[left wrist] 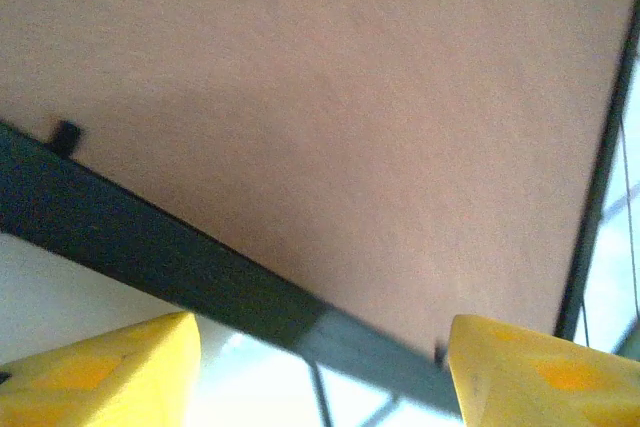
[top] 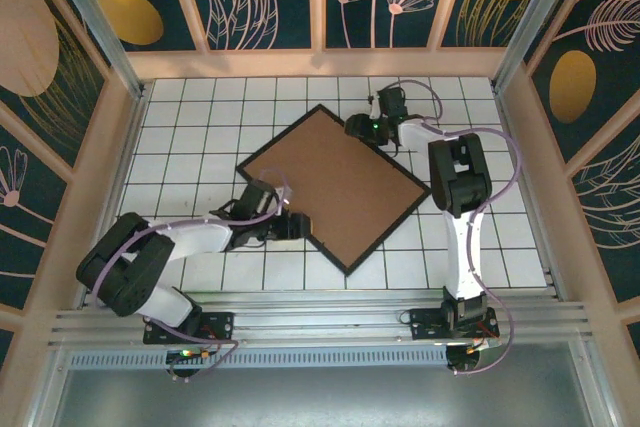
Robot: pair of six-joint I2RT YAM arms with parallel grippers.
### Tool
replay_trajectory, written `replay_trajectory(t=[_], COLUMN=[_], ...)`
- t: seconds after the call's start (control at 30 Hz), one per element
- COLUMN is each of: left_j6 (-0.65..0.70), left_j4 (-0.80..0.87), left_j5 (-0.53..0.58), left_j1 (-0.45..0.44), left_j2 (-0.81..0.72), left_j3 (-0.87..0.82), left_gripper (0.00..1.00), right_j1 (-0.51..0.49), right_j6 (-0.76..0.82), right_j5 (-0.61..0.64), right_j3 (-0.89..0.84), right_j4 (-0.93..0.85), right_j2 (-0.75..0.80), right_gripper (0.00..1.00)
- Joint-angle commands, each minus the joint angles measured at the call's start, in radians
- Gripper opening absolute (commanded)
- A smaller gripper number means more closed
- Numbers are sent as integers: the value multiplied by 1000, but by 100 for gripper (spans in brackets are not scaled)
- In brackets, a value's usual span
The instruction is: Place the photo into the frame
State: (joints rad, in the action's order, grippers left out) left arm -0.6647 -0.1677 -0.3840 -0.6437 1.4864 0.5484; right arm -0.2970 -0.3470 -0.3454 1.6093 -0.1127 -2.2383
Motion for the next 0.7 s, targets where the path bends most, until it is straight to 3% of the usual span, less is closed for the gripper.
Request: replay_trajectory(t=[0.0,0.13,0.2,0.3,0.4,0.67], left_j6=[47,94,95,94,137,272], left_j4=[130,198,162,33,-52,1], left_j5=[155,454,510,472,482,408], left_j1=[-4,13,56,172,241,361], left_j2=[-90,-191,-225,-229,-141,294], left_j3=[-4,25,36,44,108,476], left_gripper=[70,75,82,87,93,98], right_j1=[-10,32,46,51,55,123], right_j6=[41,82,89,80,58,-9], right_j5=[41,145,181,241,298,343], right_j3=[44,-99,-213,-398,-559,-827], right_j4=[-85,-79,-56,-40,-43,-80], right_j2=[24,188,291,448,583,839], right_gripper=[66,70,74,81,88,95])
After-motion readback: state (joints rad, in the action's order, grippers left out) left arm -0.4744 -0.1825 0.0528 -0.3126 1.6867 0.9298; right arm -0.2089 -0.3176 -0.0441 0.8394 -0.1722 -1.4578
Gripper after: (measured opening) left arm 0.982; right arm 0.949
